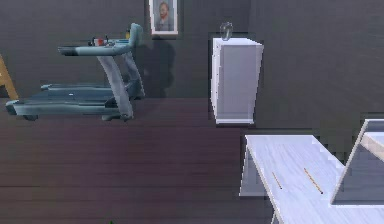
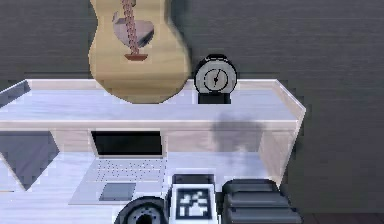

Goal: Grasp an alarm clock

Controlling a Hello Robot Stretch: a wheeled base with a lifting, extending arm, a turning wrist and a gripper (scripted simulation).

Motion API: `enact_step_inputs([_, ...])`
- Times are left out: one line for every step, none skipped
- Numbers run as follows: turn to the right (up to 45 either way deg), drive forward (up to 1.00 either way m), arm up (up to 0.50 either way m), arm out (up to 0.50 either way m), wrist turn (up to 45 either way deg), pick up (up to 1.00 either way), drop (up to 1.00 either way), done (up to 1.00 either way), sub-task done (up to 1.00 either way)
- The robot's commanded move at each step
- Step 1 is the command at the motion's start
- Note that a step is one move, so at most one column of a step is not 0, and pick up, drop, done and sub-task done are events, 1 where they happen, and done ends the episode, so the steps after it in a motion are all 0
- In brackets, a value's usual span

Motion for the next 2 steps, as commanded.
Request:
enact_step_inputs([0.0,0.0,0.0,0.44,0.0,0.0,0.0,0.0,0.0])
enact_step_inputs([0.0,0.0,0.0,0.0,45.0,0.0,0.0,0.0,0.0])
